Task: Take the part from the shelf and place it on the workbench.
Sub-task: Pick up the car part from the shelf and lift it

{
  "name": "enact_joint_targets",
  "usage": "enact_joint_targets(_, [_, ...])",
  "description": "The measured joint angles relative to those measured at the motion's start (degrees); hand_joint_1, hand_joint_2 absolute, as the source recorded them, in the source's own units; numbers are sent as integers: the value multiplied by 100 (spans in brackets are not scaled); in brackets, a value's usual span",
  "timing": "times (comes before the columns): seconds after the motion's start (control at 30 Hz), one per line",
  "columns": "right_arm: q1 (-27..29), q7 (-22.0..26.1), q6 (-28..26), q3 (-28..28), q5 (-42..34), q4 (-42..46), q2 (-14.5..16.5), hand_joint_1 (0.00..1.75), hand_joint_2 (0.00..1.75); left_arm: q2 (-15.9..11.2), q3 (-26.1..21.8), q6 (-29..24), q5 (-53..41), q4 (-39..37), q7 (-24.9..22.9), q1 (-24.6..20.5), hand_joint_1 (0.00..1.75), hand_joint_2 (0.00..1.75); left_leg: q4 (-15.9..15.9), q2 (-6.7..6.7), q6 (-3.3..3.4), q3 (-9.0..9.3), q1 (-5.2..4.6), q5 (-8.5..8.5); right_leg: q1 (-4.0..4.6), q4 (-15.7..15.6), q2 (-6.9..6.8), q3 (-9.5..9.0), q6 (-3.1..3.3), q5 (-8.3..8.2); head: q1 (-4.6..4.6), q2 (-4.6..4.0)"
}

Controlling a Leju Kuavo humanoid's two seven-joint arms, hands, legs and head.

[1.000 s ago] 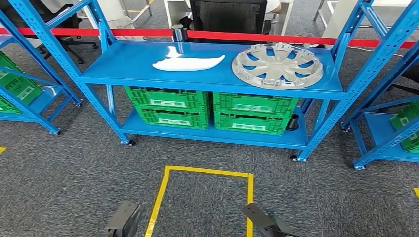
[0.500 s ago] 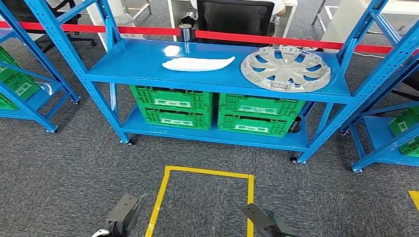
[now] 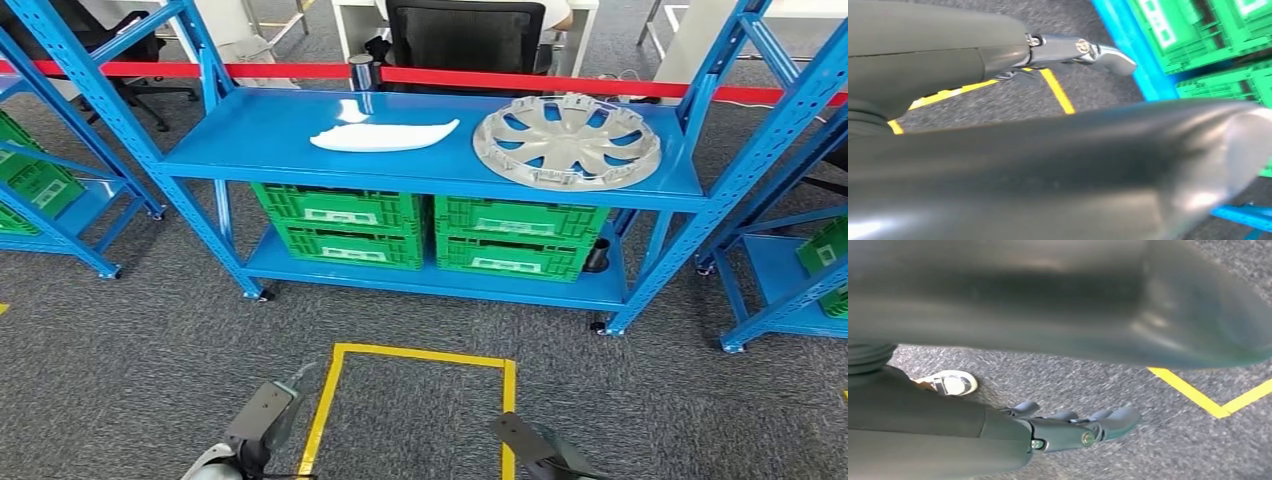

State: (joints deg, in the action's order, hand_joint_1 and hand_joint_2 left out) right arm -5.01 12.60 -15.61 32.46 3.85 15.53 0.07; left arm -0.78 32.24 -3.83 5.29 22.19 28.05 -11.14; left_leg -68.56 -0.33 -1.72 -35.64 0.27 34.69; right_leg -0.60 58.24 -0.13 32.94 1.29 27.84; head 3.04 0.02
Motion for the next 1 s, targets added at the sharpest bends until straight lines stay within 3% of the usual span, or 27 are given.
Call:
enact_joint_targets(0.07, [3,-1,7,0,9,-1,-2,0,0,-1,4,-43,-87,109,55,-4,0,0,-570,1,-16,-369,8,101,2,1,3,-39,9,39,0,-1])
enact_joint_targets(0.1, [4,0,8,0,16,-2,-3,0,0,-1,6,-72,-143,173,102,-3,0,0,-561,1,-11,-417,9,-17,2,1,10,-66,6,61,0,-1])
enact_joint_targets(0.17, [3,1,13,0,45,-1,-4,0,0,-9,8,-138,-280,348,186,-15,0,0,61,2,31,-209,4,-505,2,1,22,-145,-16,114,0,-1])
enact_joint_targets(0.23, [-8,-1,30,0,78,1,-4,0,0,-24,7,-180,-442,585,198,-31,0,0,752,4,90,82,-22,-810,18,9,23,-199,-64,171,0,-1])
enact_joint_targets(0.27, [-13,-3,38,0,90,1,-4,0,0,-29,5,-189,-520,719,181,-30,0,0,925,4,116,154,-35,-839,23,10,21,-205,-94,190,-1,-2])
enact_joint_targets(0.4, [-31,-4,45,2,110,2,-8,0,0,-48,-20,-197,-838,1250,157,-1,0,0,1058,-9,241,219,-34,-793,9,61,10,-195,-229,268,-5,0])
enact_joint_targets(0.47, [-39,-2,46,2,108,3,-12,0,0,-58,-47,-184,-1090,1607,141,14,0,0,1104,-9,306,268,-18,-787,3,541,14,41,-268,505,-9,-1])
enact_joint_targets(0.53, [-24,-1,46,2,95,3,-15,0,0,-68,-72,-150,-1304,1988,75,31,0,0,1106,-10,343,295,-22,-752,3,1333,16,505,-290,785,-11,-2])
enact_joint_targets(0.57, [-11,0,45,2,86,3,-16,0,0,-74,-85,-135,-1381,2161,40,49,0,0,1104,-13,347,318,-23,-729,-1,1598,16,692,-300,813,-11,-1])
enact_joint_targets(0.6, [0,2,45,2,75,3,-18,0,0,-83,-104,-130,-1456,2318,21,67,0,0,1101,-18,341,350,-22,-701,-6,1649,15,777,-307,718,-11,-2])
enact_joint_targets(0.63, [6,6,43,2,62,3,-20,0,0,-92,-124,-140,-1545,2466,15,83,0,0,1096,-21,328,392,-18,-667,-15,1470,15,745,-313,517,-11,-1])
enact_joint_targets(0.7, [11,28,41,2,36,2,-26,0,0,-119,-152,-189,-1799,2805,-2,95,0,0,1075,-26,283,476,-16,-583,-34,720,12,456,-322,34,-10,-2])
enact_joint_targets(0.73, [11,48,39,2,23,2,-28,0,0,-140,-158,-222,-1963,2996,-40,88,0,0,1057,-30,251,496,-23,-541,-36,394,14,319,-307,-96,-10,-1])
enact_joint_targets(0.8, [23,78,34,2,4,1,-29,0,0,-198,-164,-300,-2330,3368,-154,66,0,0,1046,-39,182,500,-38,-491,-25,130,20,207,-247,-112,-4,-1])
enact_joint_targets(0.9, [37,89,25,2,-14,2,-32,0,0,-282,-181,-398,-2698,3821,-270,24,0,0,1011,-32,77,526,-24,-423,-23,84,25,162,-123,-66,3,-1])
enact_joint_targets(0.97, [31,91,21,1,-16,3,-33,0,0,-321,-197,-470,-2838,4024,-304,-7,0,0,592,-16,12,347,-13,-221,-38,57,18,84,-53,-34,10,-1])
enact_joint_targets(1.0, [30,91,20,0,-16,3,-33,0,0,-334,-199,-520,-2932,4093,-322,-9,0,0,226,-9,-10,147,-10,-81,-36,55,14,51,-32,-9,13,-1])
